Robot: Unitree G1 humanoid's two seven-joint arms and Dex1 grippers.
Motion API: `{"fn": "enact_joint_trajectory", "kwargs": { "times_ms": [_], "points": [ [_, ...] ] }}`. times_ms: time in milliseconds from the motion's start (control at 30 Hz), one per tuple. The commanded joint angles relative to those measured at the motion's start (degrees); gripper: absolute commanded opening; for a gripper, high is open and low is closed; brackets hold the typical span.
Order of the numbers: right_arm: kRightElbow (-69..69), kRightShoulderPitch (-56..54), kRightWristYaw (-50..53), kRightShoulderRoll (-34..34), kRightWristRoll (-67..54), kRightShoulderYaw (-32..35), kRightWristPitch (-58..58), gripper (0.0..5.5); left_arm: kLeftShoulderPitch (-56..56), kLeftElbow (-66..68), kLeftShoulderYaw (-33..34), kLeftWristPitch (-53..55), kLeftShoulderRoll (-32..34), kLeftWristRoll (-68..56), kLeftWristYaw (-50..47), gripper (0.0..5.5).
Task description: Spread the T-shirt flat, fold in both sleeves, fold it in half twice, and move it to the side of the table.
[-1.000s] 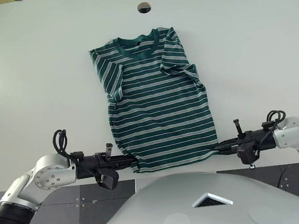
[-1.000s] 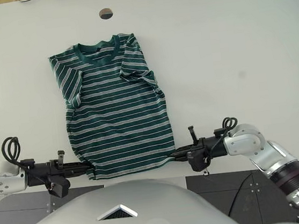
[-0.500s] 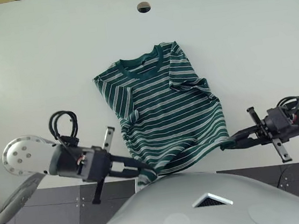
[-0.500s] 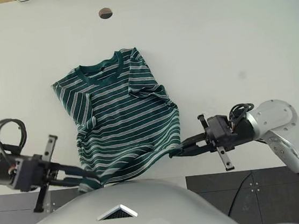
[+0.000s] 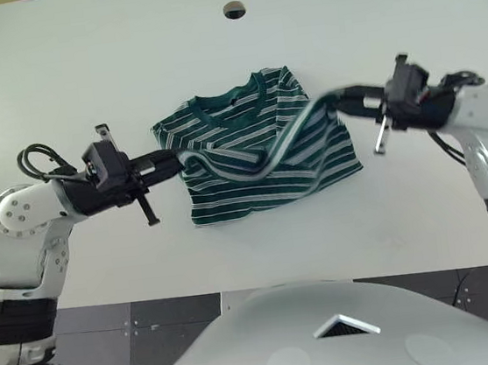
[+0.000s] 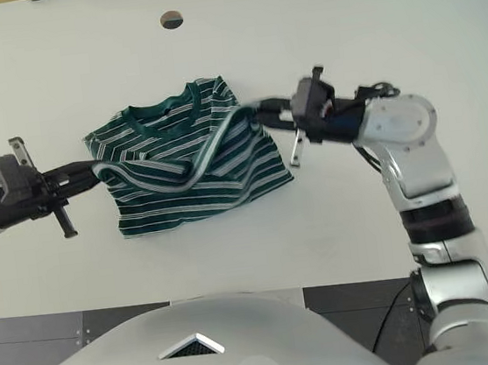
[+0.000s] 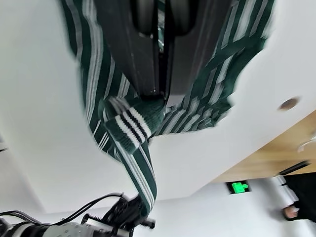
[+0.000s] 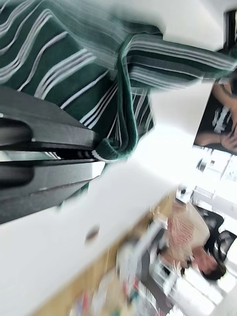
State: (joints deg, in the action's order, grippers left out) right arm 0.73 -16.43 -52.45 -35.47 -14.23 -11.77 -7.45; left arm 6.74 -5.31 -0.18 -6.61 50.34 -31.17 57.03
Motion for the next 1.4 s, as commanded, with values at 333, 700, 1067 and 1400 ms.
{"fn": "enact_joint_trajectory", "kwargs": {
  "times_ms": [333,700,1067,1400],
  "points": [
    [28.7,-15.4,10.9,11.4,20.3,-5.3,-15.7,0.10,-11.6,12.3,1.8,5.8,-7.9,13.2,-11.6,0.12],
    [54.0,-24.2,23.9,18.3,26.4,-4.0,-22.2,1.17,-16.0,19.7,2.3,15.2,-10.2,18.6,-16.6,0.93],
    [55.3,-24.4,26.5,16.4,29.8,-5.7,-38.1,2.12,-18.7,17.7,4.2,1.6,-13.9,16.5,-12.2,1.81],
    [54.8,-27.0,18.3,10.8,44.4,-17.2,-38.2,2.12,-7.7,10.7,-16.9,-21.4,-4.5,38.7,2.8,1.81]
  ]
}}
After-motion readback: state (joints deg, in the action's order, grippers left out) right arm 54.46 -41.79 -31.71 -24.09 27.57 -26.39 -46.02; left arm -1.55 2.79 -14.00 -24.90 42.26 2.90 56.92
